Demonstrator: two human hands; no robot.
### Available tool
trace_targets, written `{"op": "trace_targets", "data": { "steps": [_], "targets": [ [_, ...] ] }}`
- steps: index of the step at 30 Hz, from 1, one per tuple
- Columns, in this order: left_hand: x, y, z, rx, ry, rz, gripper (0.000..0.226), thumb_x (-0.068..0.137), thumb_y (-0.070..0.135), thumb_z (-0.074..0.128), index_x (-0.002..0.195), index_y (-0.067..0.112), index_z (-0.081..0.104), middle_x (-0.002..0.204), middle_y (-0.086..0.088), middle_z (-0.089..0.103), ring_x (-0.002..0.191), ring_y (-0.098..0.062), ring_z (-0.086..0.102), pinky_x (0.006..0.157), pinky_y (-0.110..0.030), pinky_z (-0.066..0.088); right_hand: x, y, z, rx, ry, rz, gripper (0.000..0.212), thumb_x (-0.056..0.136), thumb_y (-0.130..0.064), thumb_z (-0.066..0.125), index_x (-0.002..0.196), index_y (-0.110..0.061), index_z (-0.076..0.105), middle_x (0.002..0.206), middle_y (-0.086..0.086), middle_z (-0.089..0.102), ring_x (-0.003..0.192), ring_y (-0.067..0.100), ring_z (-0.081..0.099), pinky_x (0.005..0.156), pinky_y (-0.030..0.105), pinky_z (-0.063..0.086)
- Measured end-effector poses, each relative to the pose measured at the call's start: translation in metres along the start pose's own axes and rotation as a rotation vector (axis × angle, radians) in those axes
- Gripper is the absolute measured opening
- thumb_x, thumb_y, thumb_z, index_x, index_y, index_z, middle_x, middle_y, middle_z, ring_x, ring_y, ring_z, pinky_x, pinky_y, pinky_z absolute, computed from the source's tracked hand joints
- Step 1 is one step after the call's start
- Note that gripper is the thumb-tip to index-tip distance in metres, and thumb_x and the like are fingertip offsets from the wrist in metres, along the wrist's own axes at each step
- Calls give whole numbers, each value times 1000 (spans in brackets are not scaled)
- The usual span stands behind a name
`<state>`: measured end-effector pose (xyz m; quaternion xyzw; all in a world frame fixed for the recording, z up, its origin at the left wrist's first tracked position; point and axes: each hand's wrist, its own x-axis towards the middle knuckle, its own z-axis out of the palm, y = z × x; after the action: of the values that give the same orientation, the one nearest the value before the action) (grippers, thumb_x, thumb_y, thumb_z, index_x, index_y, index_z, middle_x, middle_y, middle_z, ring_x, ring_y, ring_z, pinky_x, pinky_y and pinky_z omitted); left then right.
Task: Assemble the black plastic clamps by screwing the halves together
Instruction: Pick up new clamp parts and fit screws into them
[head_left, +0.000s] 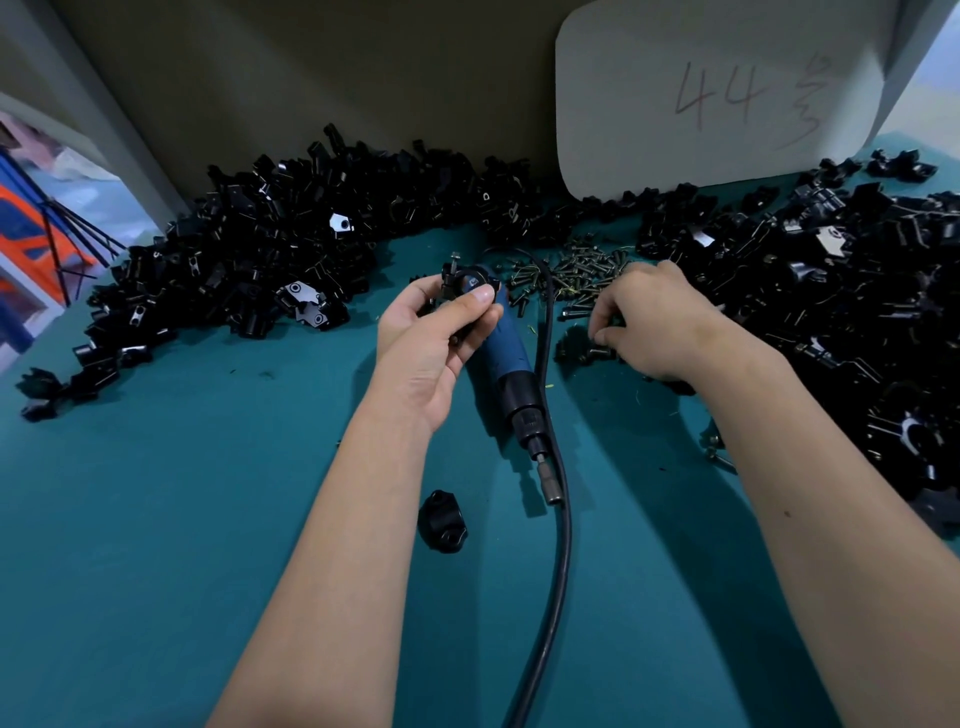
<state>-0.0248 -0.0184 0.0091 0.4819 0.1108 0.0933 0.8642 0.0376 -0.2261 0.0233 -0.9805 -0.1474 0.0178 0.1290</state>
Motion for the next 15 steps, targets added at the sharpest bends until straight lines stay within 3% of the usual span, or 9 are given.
{"op": "trace_targets", "data": {
  "steps": [3, 5, 8, 12, 15],
  "targets": [
    [-1, -1, 0, 42, -15, 12, 32, 85, -6, 78, 112, 2, 63, 87, -6, 78, 78, -17, 75, 73, -21, 59, 0, -3, -3, -65, -53, 7, 5, 97, -26, 72, 96, -25, 68, 117, 5, 46, 122, 32, 37, 97, 36, 35],
    [-1, -1, 1, 48, -22, 11, 32, 84, -6, 78, 112, 2, 63, 86, -6, 77, 78, -18, 75, 73, -21, 59, 0, -3, -4, -72, -70, -8, 5, 97, -25, 72, 94, -24, 68, 113, 4, 47, 112, 26, 35, 92, 32, 29],
    [0, -1, 1, 49, -37, 18, 33, 84, -7, 77, 113, 1, 62, 86, -6, 77, 77, -18, 74, 73, -21, 59, -1, -2, -3, -17, 3, -42, 4, 99, -21, 69, 95, -21, 69, 108, 3, 49, 115, 27, 37, 89, 29, 29],
    [1, -2, 0, 86, -73, 36, 31, 84, -8, 76, 111, 0, 62, 89, -9, 74, 77, -19, 74, 74, -23, 60, -4, -7, -9, 481, 268, -143, 9, 99, -17, 69, 92, -22, 66, 89, -8, 65, 80, 6, 57, 68, 12, 44],
    [1, -4, 0, 132, -123, 41, 24, 83, -7, 78, 101, 4, 65, 91, -12, 73, 78, -20, 74, 74, -24, 60, -9, -17, -11, 745, 312, -273, 10, 95, -13, 74, 92, -23, 76, 80, -11, 70, 71, 1, 59, 69, 13, 47]
  ]
}}
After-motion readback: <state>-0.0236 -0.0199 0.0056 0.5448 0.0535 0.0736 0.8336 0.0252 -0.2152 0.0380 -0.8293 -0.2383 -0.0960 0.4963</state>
